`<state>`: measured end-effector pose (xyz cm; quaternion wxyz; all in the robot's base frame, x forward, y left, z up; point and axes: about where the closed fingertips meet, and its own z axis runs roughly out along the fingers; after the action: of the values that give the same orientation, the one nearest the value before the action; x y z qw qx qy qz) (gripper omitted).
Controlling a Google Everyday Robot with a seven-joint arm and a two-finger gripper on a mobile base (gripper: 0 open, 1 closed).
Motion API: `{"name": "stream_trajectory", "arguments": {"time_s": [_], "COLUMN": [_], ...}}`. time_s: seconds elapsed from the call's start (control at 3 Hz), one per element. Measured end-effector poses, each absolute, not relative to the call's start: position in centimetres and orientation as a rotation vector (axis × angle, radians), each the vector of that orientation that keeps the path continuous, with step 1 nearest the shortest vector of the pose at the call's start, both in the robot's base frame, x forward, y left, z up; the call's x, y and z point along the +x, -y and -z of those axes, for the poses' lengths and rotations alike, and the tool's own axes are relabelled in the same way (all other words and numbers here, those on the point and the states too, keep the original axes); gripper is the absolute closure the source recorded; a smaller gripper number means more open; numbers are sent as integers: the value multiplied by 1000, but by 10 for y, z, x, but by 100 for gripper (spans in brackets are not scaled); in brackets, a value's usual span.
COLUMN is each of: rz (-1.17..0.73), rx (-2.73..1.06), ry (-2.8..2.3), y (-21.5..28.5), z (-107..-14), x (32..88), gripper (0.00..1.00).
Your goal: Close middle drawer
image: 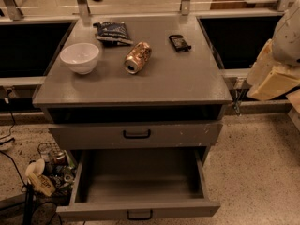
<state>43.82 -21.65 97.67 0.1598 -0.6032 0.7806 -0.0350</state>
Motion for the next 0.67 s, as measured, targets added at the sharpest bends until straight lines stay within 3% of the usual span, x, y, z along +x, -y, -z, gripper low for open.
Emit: {"name": "stream_trajectory", "arguments": {"time_s": [0.33, 0.67], "rz": [100, 101], "rx": [-1724, -1721], "ry": [-2230, -2228], "y": [217, 216], "z": [-977, -978], "x": [438, 438], "gripper": [85, 100]}}
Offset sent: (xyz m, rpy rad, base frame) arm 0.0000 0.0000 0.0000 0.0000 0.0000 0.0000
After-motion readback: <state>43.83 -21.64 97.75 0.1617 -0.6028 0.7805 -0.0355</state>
